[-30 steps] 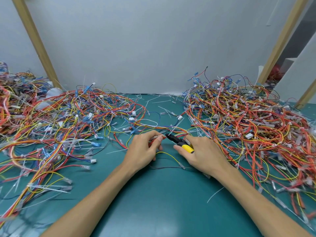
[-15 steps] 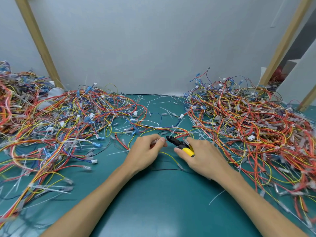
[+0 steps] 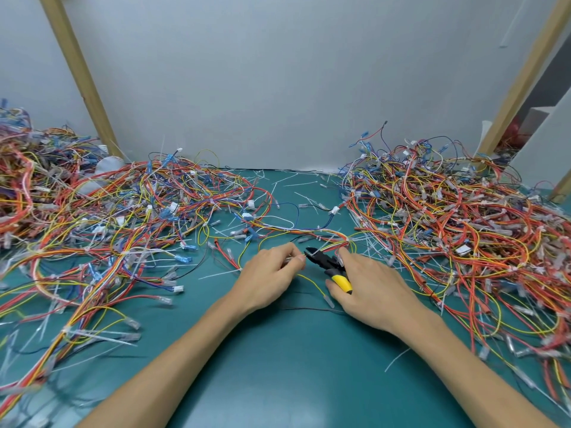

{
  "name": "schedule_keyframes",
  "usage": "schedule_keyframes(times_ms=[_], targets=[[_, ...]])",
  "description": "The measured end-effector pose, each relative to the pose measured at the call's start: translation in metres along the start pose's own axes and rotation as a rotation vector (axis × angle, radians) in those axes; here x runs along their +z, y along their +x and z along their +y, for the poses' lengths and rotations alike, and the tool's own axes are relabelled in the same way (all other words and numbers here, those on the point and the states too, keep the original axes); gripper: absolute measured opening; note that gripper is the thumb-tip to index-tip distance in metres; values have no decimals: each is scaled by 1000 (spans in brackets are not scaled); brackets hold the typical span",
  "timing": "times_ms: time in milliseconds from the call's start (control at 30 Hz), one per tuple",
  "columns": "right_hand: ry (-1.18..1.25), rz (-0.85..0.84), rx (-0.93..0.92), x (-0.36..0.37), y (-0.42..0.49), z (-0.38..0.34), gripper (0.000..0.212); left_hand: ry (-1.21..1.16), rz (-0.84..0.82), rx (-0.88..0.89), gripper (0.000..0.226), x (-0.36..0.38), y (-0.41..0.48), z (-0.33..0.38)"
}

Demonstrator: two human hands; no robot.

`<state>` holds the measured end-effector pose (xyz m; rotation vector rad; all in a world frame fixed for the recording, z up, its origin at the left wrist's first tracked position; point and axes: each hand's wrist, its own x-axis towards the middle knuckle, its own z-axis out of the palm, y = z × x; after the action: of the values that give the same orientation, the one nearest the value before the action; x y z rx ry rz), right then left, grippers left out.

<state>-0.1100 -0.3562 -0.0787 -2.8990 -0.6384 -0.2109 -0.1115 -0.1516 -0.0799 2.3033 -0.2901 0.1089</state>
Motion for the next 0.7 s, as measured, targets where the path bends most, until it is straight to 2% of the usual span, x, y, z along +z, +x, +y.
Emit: schedule_keyframes(times_ms=[233, 700], targets=[[-38, -14, 4, -2, 2, 0, 25, 3, 19, 1, 35, 1, -1, 0], [-67, -39, -31, -3, 4, 2, 28, 21, 2, 8, 35, -1, 1, -1]])
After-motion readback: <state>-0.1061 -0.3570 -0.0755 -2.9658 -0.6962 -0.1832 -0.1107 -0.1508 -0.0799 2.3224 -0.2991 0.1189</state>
